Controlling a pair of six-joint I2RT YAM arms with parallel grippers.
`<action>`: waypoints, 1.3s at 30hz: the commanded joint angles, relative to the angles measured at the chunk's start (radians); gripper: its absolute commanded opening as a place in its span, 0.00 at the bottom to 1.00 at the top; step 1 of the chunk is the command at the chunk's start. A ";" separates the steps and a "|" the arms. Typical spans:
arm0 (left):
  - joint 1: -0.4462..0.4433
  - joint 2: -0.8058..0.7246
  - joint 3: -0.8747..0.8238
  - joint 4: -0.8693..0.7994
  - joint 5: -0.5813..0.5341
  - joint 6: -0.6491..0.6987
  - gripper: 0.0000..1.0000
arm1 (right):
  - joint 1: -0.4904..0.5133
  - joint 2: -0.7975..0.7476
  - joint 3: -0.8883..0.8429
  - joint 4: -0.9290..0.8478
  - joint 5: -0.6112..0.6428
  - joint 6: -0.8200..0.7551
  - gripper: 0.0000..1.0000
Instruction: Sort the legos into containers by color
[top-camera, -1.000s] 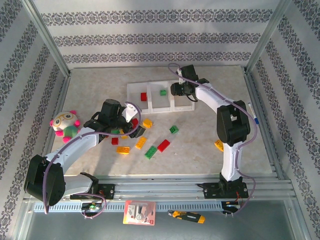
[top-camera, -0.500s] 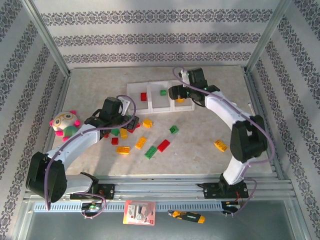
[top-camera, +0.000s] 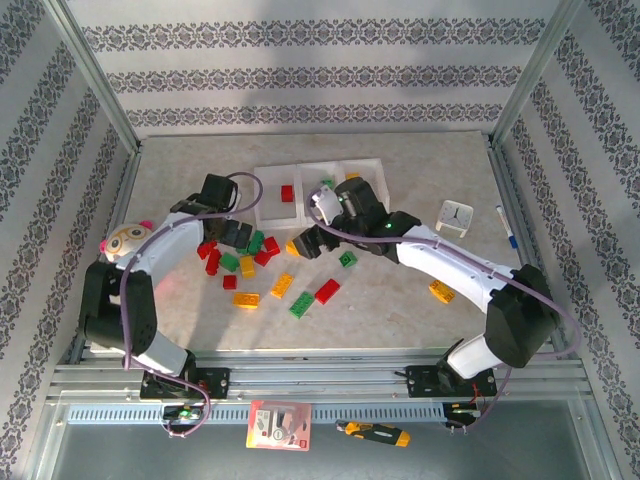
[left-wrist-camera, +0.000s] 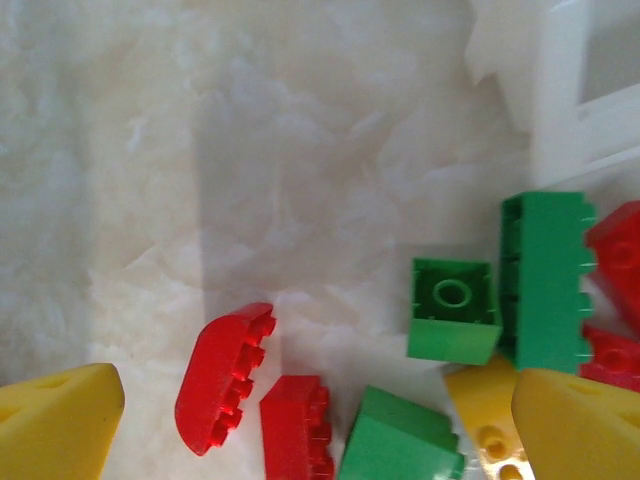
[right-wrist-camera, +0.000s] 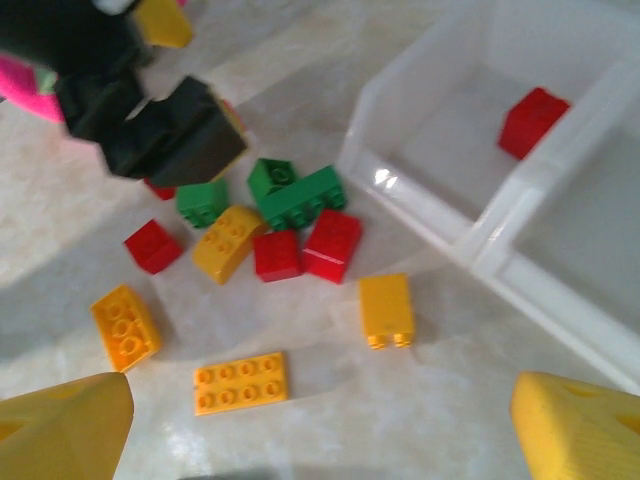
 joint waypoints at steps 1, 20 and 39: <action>0.050 0.051 0.050 -0.126 -0.014 0.084 0.97 | 0.029 -0.013 -0.009 0.011 -0.013 0.020 0.97; 0.166 0.313 0.149 -0.140 -0.013 0.143 0.42 | 0.034 -0.010 -0.024 -0.030 0.012 0.002 0.98; 0.116 0.102 0.259 -0.140 0.067 -0.077 0.22 | -0.017 -0.071 -0.058 0.045 0.011 0.072 0.98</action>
